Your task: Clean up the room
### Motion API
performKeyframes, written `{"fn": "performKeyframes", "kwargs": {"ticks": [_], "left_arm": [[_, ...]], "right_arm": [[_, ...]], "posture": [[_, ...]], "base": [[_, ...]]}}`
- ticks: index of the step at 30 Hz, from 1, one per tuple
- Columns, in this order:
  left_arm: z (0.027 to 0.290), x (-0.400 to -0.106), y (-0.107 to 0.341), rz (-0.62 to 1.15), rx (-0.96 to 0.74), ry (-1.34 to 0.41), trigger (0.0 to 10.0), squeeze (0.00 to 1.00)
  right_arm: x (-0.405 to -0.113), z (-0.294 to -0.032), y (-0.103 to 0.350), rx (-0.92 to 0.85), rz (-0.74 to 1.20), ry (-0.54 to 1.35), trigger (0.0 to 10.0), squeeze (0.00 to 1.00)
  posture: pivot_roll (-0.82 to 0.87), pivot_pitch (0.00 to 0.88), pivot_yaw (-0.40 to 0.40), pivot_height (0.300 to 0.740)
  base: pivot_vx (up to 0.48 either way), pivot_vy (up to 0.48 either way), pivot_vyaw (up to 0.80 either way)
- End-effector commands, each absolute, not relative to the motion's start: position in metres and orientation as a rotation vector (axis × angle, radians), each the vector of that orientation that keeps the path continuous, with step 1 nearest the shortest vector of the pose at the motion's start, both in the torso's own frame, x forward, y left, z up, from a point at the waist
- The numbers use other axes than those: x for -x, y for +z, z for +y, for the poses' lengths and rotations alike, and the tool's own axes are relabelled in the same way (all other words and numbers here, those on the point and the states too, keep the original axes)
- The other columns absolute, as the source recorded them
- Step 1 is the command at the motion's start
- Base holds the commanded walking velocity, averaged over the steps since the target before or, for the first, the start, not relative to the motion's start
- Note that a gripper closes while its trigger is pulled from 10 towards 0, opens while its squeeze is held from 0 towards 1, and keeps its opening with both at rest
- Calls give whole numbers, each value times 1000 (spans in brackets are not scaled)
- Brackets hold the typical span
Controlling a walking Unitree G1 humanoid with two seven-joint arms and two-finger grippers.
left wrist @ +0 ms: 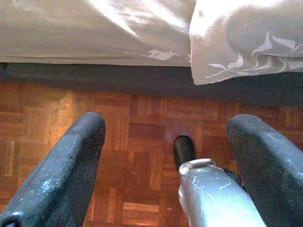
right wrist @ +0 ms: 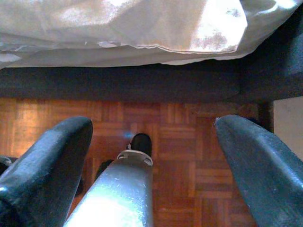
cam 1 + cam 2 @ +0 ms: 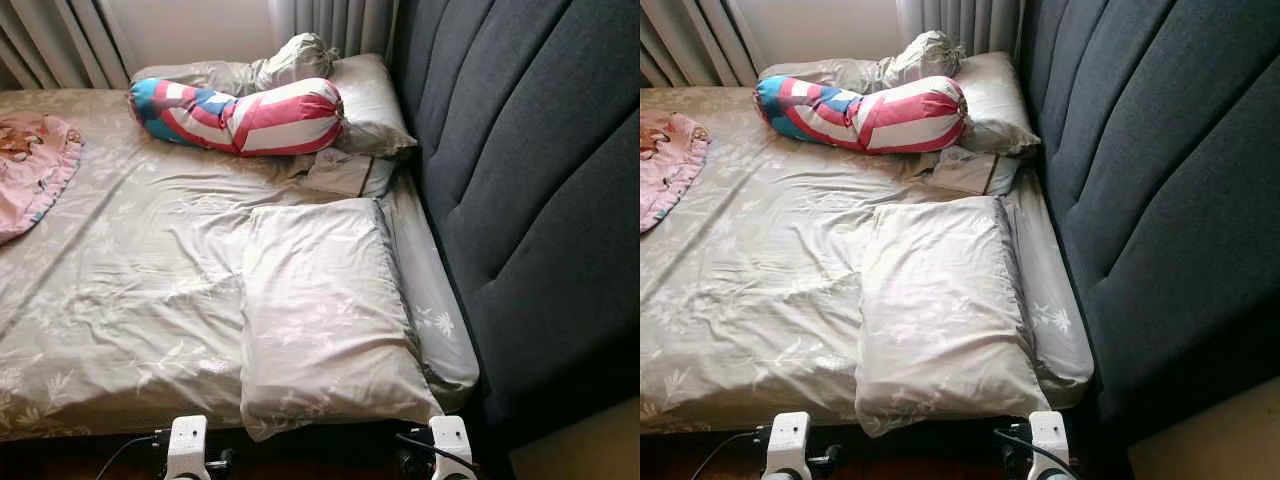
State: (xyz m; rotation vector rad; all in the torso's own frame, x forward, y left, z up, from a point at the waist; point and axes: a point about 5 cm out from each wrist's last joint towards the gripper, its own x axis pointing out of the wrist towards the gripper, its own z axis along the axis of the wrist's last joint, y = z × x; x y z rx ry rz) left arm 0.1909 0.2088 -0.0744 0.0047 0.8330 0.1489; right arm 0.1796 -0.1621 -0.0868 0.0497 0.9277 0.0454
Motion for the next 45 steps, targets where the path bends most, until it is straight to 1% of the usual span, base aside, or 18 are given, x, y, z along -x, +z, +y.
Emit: {"fn": "performKeyframes", "kwargs": {"ticks": [1,11,17,35,36,37,38,39,40,44,45], "left_arm": [[211,-186,-77,855,2,161,10000,0],[209,-187,-77,852,7,159,10000,0],[208,-188,-77,850,5,158,10000,0],[206,-191,-75,835,-1,146,10000,0],[205,-194,-73,816,-6,144,10000,0],[205,-203,-67,763,-1,152,10000,0],[205,-203,-67,763,-1,152,10000,0],[204,-211,-62,720,-3,151,10000,0],[203,-230,-49,640,12,147,10000,0],[201,-248,-35,553,3,114,10000,0],[199,-262,-23,484,-10,86,10000,0]], "right_arm": [[-177,-164,-88,-43,936,44,10000,0],[-178,-164,-88,-45,931,41,10000,0],[-178,-164,-88,-43,933,40,10000,0],[-178,-164,-88,-39,935,40,10000,0],[-178,-164,-88,-39,935,40,10000,0],[-178,-164,-87,-37,933,41,10000,0],[-178,-164,-87,-37,933,41,10000,0],[-179,-165,-87,-21,923,43,10000,0],[-181,-166,-84,-50,868,5,10000,0],[-184,-166,-81,-54,812,3,10000,0],[-187,-166,-78,-67,767,0,10000,0]], "posture": [[-84,47,-30,740],[-88,57,-30,740],[-86,61,-31,740],[-85,67,-32,740],[-85,67,-32,740],[-87,68,-35,740],[-87,68,-35,740],[-82,70,-35,740],[-79,73,-35,740],[-99,73,-36,740],[-101,71,-37,740]], "base": [[0,0,0],[0,0,0],[0,297,0],[0,0,0],[0,0,0],[0,0,0],[0,0,0],[0,0,0],[0,0,0],[0,0,0],[0,0,0]]}}
